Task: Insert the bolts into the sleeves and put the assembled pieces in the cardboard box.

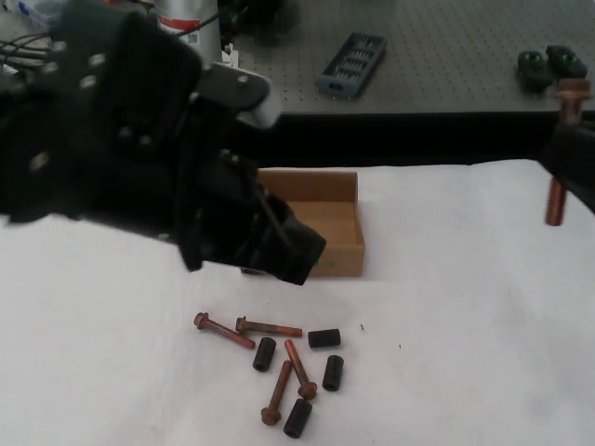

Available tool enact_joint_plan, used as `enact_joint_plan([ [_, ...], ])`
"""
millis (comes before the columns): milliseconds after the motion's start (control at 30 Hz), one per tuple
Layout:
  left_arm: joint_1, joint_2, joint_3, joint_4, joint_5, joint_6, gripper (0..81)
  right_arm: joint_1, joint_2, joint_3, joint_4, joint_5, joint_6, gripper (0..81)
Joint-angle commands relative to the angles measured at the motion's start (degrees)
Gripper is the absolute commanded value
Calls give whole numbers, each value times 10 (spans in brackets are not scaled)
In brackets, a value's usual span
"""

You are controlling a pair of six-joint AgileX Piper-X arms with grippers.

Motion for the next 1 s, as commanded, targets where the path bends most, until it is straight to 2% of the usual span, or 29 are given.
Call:
enact_joint_plan([
  [0, 0, -88, 90, -96, 13, -60, 6, -2, -1, 57, -143, -65, 70, 37],
  [167, -2, -171, 210, -240, 51, -165, 6, -2, 36, 99, -277, -129, 148, 37],
  [367, -15, -242, 335, -448, 67, -265, 6, -2, 126, 104, -415, -222, 214, 37],
  [500, -44, -264, 384, -537, 86, -285, 6, 0, 196, 104, -478, -302, 232, 37],
  [633, -65, -267, 395, -532, 90, -285, 6, 0, 251, 104, -549, -331, 247, 37],
  [767, -76, -267, 395, -533, 141, -254, 6, 0, 265, 103, -589, -346, 252, 37],
  [867, -77, -267, 395, -533, 190, -176, 6, 0, 265, 103, -589, -369, 252, 37],
  [967, -77, -267, 395, -529, 199, -56, 6, 0, 265, 103, -589, -399, 252, 37],
])
